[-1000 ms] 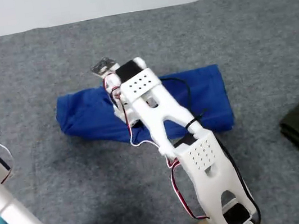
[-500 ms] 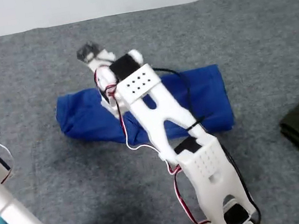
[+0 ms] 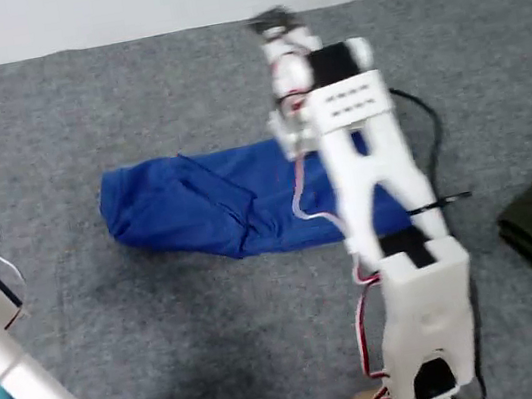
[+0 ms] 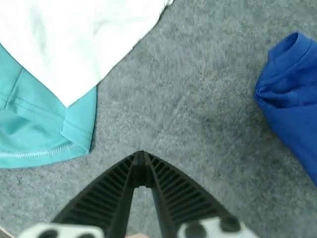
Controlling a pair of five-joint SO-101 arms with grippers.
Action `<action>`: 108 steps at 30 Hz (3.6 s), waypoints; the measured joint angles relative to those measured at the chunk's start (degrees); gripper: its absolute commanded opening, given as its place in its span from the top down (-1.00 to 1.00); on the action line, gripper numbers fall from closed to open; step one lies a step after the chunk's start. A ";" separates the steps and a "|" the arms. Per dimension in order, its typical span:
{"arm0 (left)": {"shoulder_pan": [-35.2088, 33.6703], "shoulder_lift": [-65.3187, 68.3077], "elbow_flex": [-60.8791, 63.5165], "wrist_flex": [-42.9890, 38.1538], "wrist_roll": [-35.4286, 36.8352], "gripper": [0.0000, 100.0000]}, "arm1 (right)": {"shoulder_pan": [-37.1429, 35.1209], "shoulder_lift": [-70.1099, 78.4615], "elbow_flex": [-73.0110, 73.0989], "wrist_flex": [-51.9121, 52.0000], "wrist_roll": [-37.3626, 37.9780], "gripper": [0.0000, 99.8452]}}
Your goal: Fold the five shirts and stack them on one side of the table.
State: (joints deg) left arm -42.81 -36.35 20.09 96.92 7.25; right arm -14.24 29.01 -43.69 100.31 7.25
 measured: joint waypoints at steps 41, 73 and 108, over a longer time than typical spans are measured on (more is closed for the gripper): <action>0.00 0.00 0.00 1.41 0.00 0.99 | 16.18 22.15 4.48 -10.02 -2.90 0.89; 0.00 0.00 2.29 1.41 0.00 0.99 | -7.30 8.26 5.19 -11.34 -2.90 0.98; 0.00 0.00 4.31 0.35 0.00 0.99 | -33.67 28.31 -25.49 -22.68 3.43 0.98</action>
State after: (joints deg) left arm -42.81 -36.35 24.40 97.27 7.25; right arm -47.91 57.32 -69.19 77.63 10.68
